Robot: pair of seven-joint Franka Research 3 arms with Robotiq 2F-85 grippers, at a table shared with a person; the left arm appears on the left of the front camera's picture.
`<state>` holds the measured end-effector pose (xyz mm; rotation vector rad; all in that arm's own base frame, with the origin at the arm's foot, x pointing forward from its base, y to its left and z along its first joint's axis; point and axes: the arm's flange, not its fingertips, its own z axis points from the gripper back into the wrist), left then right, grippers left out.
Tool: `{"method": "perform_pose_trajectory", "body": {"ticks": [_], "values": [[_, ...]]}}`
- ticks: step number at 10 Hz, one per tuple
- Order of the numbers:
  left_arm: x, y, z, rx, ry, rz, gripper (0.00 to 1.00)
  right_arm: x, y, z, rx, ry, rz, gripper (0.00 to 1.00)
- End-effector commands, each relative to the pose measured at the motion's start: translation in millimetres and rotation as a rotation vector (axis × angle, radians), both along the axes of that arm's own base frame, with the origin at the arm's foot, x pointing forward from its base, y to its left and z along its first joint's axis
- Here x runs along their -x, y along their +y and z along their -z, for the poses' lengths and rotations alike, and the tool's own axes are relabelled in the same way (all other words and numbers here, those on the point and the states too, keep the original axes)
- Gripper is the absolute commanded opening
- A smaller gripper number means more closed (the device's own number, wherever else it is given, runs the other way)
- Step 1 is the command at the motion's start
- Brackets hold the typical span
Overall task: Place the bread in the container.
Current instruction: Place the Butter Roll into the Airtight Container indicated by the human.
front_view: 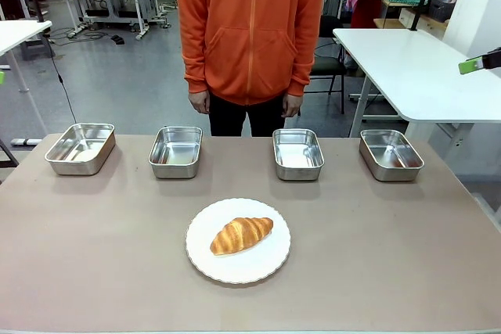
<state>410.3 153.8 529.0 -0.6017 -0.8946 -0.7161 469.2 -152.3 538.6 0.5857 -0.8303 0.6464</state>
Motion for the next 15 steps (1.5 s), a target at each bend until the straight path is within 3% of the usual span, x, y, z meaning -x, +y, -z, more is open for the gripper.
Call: {"method": "perform_pose_trajectory", "body": {"ticks": [1,15], "values": [[0.6,0.7,-0.3,0.001,-0.003,-0.001,1.00,-0.8,1.2,-0.9,0.002,-0.008,0.005,1.00],[0.6,0.7,-0.3,0.001,-0.003,-0.001,1.00,-0.8,1.2,-0.9,0.002,-0.008,0.005,1.00]]}}
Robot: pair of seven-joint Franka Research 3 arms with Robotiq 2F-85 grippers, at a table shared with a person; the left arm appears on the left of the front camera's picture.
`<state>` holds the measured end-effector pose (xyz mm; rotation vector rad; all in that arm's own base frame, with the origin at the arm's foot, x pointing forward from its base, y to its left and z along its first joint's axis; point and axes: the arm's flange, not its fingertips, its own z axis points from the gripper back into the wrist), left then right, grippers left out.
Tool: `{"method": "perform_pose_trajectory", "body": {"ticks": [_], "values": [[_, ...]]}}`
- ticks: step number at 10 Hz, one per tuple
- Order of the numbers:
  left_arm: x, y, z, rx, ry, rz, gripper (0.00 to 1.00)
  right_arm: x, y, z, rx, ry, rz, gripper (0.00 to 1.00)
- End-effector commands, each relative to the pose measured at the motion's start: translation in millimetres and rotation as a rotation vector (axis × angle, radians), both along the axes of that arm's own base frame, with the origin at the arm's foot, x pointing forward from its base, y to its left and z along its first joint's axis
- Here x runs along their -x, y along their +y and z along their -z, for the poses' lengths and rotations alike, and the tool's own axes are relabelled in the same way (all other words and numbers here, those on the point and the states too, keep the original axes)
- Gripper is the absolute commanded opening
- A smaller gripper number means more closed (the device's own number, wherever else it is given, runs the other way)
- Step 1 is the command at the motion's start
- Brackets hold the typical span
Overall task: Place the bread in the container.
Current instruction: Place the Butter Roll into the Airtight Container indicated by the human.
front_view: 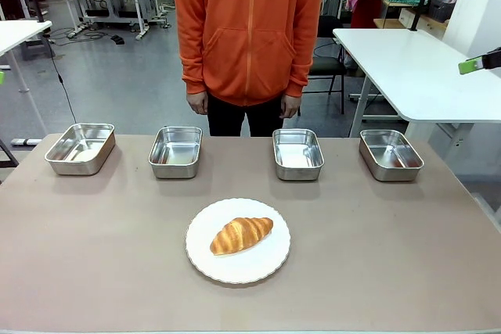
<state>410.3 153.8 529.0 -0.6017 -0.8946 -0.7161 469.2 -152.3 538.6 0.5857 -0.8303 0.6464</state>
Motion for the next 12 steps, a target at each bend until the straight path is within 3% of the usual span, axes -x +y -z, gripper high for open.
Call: {"method": "perform_pose_trajectory", "body": {"ticks": [1,12], "values": [[0.6,0.7,-0.3,0.001,-0.003,-0.001,1.00,-0.8,1.2,-0.9,0.002,-0.008,0.005,1.00],[0.6,0.7,-0.3,0.001,-0.003,-0.001,1.00,-0.8,1.2,-0.9,0.002,-0.008,0.005,1.00]]}}
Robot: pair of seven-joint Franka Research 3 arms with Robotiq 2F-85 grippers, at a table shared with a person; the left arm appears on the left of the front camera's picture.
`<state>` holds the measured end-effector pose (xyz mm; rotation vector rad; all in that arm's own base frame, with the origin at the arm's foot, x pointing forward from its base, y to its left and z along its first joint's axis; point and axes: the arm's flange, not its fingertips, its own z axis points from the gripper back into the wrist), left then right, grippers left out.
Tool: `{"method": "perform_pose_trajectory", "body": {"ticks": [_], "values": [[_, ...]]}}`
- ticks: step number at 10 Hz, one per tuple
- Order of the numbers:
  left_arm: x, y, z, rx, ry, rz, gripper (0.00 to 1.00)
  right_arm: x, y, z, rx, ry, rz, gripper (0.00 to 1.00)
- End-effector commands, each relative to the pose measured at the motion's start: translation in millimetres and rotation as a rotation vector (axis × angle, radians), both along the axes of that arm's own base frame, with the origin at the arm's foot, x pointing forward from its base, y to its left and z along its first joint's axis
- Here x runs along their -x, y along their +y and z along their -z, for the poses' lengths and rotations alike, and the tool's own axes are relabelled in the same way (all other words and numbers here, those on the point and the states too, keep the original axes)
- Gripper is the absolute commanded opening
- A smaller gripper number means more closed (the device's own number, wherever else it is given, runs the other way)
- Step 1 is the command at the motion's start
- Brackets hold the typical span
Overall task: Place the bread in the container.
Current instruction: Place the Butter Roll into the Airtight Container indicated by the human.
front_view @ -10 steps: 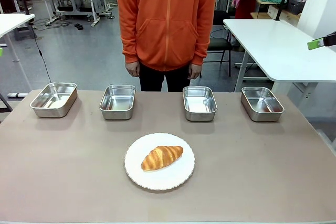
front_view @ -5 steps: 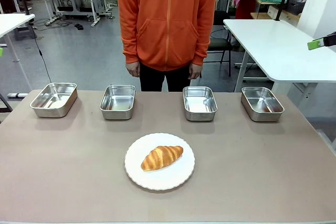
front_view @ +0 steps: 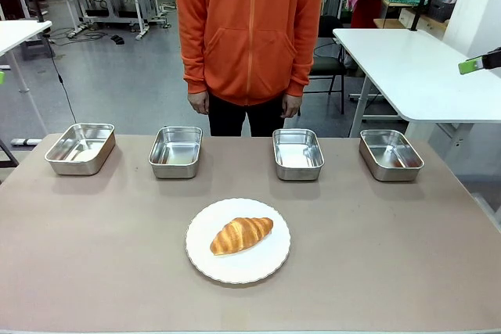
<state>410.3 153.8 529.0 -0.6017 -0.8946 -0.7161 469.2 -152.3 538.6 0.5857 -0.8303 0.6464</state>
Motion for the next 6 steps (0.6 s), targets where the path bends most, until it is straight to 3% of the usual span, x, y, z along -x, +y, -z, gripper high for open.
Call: {"method": "perform_pose_trajectory", "body": {"ticks": [1,6], "values": [[0.6,0.7,-0.3,0.001,-0.003,-0.001,1.00,-0.8,1.2,-0.9,0.002,-0.008,0.005,1.00],[0.6,0.7,-0.3,0.001,-0.003,-0.001,1.00,-0.8,1.2,-0.9,0.002,-0.008,0.005,1.00]]}}
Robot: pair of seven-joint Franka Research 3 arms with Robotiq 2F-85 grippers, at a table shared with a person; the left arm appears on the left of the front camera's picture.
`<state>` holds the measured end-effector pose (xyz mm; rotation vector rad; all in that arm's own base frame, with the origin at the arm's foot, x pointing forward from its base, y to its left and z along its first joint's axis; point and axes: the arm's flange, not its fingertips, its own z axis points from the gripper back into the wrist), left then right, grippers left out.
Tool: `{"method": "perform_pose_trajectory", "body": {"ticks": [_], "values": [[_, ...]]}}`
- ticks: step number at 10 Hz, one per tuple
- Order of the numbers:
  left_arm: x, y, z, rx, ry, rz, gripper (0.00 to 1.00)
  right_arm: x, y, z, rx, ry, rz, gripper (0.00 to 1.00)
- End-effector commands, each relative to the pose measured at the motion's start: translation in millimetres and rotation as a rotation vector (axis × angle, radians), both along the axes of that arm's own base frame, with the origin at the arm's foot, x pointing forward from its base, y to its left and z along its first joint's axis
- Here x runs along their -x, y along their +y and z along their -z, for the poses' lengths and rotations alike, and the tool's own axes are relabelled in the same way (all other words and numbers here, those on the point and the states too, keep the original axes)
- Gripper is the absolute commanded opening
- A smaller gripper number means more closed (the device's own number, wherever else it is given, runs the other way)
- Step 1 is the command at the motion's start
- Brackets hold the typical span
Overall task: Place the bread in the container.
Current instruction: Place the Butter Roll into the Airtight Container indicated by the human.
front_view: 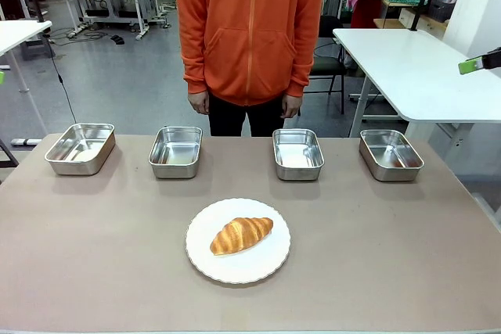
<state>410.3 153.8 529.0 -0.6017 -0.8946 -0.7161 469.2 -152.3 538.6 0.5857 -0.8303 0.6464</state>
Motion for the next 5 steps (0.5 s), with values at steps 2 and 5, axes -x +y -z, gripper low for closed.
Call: {"method": "perform_pose_trajectory", "body": {"ticks": [2,5], "values": [[0.6,0.7,-0.3,0.001,-0.003,-0.001,1.00,-0.8,1.2,-0.9,0.002,-0.008,0.005,1.00],[0.6,0.7,-0.3,0.001,-0.003,-0.001,1.00,-0.8,1.2,-0.9,0.002,-0.008,0.005,1.00]]}}
